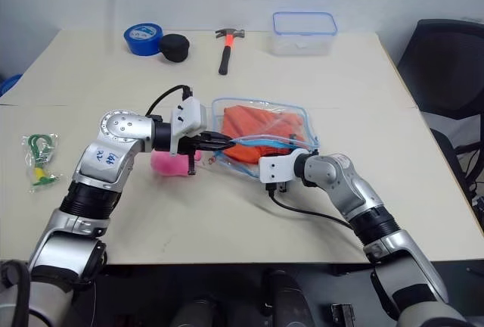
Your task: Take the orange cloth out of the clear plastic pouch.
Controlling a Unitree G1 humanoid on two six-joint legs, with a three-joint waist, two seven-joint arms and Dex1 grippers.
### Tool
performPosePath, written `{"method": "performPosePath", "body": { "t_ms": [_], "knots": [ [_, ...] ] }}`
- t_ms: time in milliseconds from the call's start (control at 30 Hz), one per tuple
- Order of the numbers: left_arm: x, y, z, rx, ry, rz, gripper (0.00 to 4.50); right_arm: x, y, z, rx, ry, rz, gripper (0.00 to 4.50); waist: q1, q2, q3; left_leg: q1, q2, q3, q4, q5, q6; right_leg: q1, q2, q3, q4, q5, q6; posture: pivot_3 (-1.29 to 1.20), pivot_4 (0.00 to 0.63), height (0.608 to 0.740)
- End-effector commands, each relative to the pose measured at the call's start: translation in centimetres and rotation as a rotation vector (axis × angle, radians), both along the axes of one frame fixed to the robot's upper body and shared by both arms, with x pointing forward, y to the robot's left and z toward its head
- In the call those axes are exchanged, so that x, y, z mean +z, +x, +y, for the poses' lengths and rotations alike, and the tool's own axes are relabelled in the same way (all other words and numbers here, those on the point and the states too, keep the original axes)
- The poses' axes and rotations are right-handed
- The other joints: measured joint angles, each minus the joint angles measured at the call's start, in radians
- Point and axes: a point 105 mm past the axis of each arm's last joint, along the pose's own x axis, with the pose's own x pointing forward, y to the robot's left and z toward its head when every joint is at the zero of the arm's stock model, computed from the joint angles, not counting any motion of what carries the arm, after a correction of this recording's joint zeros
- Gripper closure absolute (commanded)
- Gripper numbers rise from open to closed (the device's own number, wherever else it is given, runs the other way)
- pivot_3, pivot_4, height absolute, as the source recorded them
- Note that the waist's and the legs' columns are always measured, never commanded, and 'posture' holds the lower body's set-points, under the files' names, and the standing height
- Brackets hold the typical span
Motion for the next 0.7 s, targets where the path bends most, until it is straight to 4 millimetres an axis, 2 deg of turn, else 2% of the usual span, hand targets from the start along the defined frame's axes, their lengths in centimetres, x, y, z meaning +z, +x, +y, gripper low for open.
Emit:
{"method": "performPosePath", "body": {
  "t_ms": [33,167,233,300,433,600,700],
  "knots": [
    [1.6,-0.2,-0.7,-0.004,-0.075,-0.015,4.50,-2.3,-0.5,-0.3,-0.010,-0.070,0.061,4.46,0.001,0.000,0.000,0.000,0.000,0.000,0.000,0.000,0.000,0.000,0.000,0.000,0.000,0.000,0.000,0.00,0.150,0.740],
    [1.9,2.0,-0.9,0.113,-0.122,-0.009,4.50,-0.4,-1.4,0.9,0.068,-0.061,-0.006,4.46,0.003,0.000,0.000,0.000,0.000,-0.002,0.000,0.000,0.000,0.000,0.000,0.000,0.000,0.000,0.000,0.00,0.150,0.740],
    [1.5,3.3,-0.7,0.172,-0.106,-0.025,4.50,1.4,-2.8,1.9,0.160,-0.047,-0.045,4.46,0.004,0.000,0.000,0.000,-0.001,-0.002,0.000,0.000,0.000,-0.001,0.000,0.000,0.000,0.000,0.000,0.00,0.150,0.740],
    [1.2,4.2,-0.6,0.215,-0.103,-0.029,4.50,2.2,-4.1,2.3,0.224,-0.071,-0.075,4.46,0.004,0.000,0.000,0.000,-0.003,-0.003,0.000,0.000,0.000,-0.002,0.000,-0.001,-0.001,0.000,0.000,0.00,0.150,0.740],
    [0.7,5.3,-0.8,0.255,-0.114,-0.021,4.50,2.1,-5.9,1.7,0.301,-0.161,-0.097,4.46,0.006,0.000,0.000,0.000,-0.003,-0.003,0.000,0.000,0.000,-0.002,0.000,-0.003,-0.002,0.000,0.000,0.00,0.150,0.740],
    [0.6,5.5,-1.4,0.245,-0.122,-0.020,4.50,1.1,-7.6,0.3,0.344,-0.228,-0.073,4.46,0.007,0.000,0.000,0.000,-0.004,-0.002,0.000,0.000,0.000,-0.001,0.000,-0.004,-0.002,0.000,0.000,0.00,0.150,0.740],
    [-0.3,6.1,-0.4,0.279,-0.049,-0.081,4.50,1.2,-9.8,-0.7,0.406,-0.229,-0.052,4.46,0.008,0.000,0.000,0.000,-0.004,-0.002,0.000,0.000,0.000,-0.001,0.000,-0.004,-0.002,0.000,0.000,0.00,0.150,0.740]
  ]
}}
